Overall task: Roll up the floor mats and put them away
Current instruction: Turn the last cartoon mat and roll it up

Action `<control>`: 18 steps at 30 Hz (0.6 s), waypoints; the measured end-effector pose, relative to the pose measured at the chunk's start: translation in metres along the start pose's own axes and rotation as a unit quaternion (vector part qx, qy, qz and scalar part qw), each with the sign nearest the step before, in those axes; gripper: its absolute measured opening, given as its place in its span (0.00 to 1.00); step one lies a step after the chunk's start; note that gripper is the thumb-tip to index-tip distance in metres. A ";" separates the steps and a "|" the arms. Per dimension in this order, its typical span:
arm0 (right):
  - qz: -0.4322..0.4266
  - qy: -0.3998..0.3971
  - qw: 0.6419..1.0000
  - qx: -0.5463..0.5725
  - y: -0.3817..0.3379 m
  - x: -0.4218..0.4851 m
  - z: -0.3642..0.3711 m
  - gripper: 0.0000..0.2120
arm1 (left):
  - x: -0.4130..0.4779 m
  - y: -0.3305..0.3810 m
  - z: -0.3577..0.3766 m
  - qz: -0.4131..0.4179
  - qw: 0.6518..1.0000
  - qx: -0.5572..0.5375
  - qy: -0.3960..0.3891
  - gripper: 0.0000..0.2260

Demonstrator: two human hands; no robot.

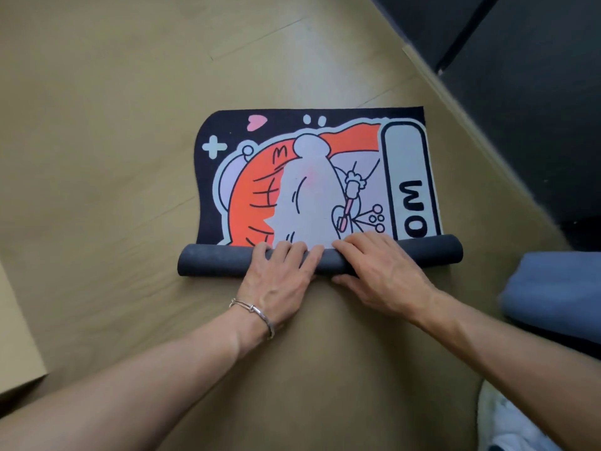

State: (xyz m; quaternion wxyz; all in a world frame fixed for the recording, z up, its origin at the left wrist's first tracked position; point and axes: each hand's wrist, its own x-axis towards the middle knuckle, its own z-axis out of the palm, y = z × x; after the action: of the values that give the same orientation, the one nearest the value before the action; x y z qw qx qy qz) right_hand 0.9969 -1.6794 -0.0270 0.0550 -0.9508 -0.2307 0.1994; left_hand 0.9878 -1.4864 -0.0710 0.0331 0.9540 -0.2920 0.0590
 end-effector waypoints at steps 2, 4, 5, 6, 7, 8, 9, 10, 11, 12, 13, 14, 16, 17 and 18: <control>0.037 0.036 0.998 -0.021 -0.006 -0.009 0.008 0.24 | 0.001 0.001 -0.002 -0.004 1.000 -0.002 -0.003 0.15; 0.059 0.038 0.997 -0.020 -0.012 -0.012 0.014 0.27 | 0.003 0.001 -0.001 -0.007 1.000 -0.006 -0.010 0.16; 0.066 0.031 0.997 -0.019 -0.013 -0.010 0.015 0.28 | 0.003 0.001 -0.001 -0.010 1.000 -0.005 -0.015 0.17; 0.071 0.023 0.997 -0.018 -0.012 -0.007 0.015 0.30 | 0.004 0.001 0.000 -0.014 1.000 -0.004 -0.020 0.18; 0.074 0.011 0.997 -0.018 -0.010 -0.003 0.013 0.31 | 0.004 0.000 0.000 -0.020 0.999 -0.001 -0.025 0.20; 0.075 0.001 0.997 -0.016 -0.008 0.003 0.011 0.32 | 0.005 -0.001 -0.001 -0.026 0.999 0.002 -0.028 0.22; 0.074 -0.008 0.997 -0.014 -0.005 0.009 0.008 0.32 | 0.006 -0.002 -0.001 -0.032 0.999 0.003 -0.033 0.23; 0.073 -0.014 0.997 -0.015 -0.003 0.015 0.005 0.33 | 0.006 -0.004 -0.002 -0.036 0.998 0.005 -0.041 0.24; 0.070 -0.016 0.997 -0.019 0.001 0.022 0.003 0.34 | 0.007 -0.006 -0.003 -0.038 0.998 0.010 -0.054 0.25; 0.067 -0.017 0.997 -0.023 0.003 0.028 0.000 0.36 | 0.007 -0.008 -0.003 -0.037 0.997 0.017 -0.066 0.26; 0.067 -0.021 0.997 -0.025 0.005 0.034 -0.002 0.37 | 0.008 -0.009 -0.004 -0.037 0.996 0.022 -0.077 0.27; 0.066 -0.019 0.997 -0.026 0.006 0.037 -0.005 0.37 | 0.009 -0.011 -0.005 -0.037 0.995 0.021 -0.090 0.28; 0.064 -0.017 0.997 -0.027 0.008 0.043 -0.009 0.37 | 0.014 -0.015 -0.007 -0.040 0.992 0.013 -0.118 0.29; 0.066 -0.014 0.997 -0.027 0.008 0.046 -0.010 0.37 | 0.018 -0.018 -0.007 -0.037 0.991 0.012 -0.126 0.30; 0.073 -0.003 0.997 -0.024 0.008 0.048 -0.011 0.37 | 0.025 -0.021 -0.007 -0.034 0.990 0.013 -0.133 0.30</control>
State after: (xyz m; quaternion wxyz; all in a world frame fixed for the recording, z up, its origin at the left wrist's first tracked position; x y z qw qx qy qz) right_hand 1.0437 -1.6650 -0.0355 0.0169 -0.9655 -0.1653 0.2006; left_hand 1.0194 -1.4819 -0.0619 -0.0164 0.9630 -0.2608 -0.0660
